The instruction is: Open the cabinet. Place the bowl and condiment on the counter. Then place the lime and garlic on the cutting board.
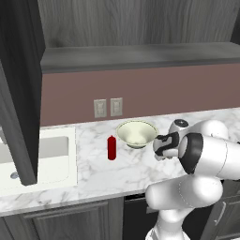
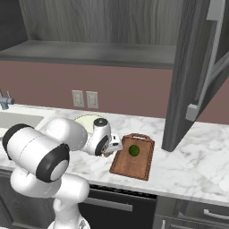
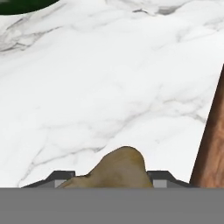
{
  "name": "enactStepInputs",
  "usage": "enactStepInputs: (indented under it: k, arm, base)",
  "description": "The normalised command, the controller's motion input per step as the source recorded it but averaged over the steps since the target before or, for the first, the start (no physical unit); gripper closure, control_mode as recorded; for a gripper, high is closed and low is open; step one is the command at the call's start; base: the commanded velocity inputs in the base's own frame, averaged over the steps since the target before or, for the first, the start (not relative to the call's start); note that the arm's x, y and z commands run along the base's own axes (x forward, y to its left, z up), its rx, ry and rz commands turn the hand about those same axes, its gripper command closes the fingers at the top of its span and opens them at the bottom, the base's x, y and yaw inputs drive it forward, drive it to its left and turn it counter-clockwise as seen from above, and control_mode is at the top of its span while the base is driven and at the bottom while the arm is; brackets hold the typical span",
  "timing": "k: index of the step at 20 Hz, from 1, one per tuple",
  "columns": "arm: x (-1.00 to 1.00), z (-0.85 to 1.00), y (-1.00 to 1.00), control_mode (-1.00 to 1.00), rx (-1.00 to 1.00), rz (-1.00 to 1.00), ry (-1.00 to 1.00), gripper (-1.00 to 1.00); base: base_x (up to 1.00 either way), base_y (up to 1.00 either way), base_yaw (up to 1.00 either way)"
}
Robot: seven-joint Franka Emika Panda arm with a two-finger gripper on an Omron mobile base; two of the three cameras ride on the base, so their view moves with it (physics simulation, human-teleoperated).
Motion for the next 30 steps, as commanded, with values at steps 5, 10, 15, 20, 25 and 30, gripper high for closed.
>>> enactStepInputs:
  k: [5,10,15,20,25,30]
  arm:
    - [0.0,0.0,0.0,-1.0,0.0,0.0,0.0,1.0]
    - [-0.03,0.04,-0.03,-1.0,0.0,0.0,0.0,1.0]
    - [-0.2,0.33,-0.07,-1.0,0.0,0.0,0.0,1.0]
    - [-0.26,0.29,-0.11,-1.0,0.0,0.0,0.0,1.0]
    - [-0.27,0.28,-0.16,-1.0,0.0,-0.01,0.0,1.0]
    - [-0.26,0.26,-0.21,-1.0,0.0,-0.02,0.0,1.0]
  base:
    - [0.0,0.0,0.0]
    - [0.0,0.0,0.0]
    - [0.0,0.0,0.0]
    - [0.0,0.0,0.0]
    - [0.0,0.0,0.0]
    - [0.0,0.0,0.0]
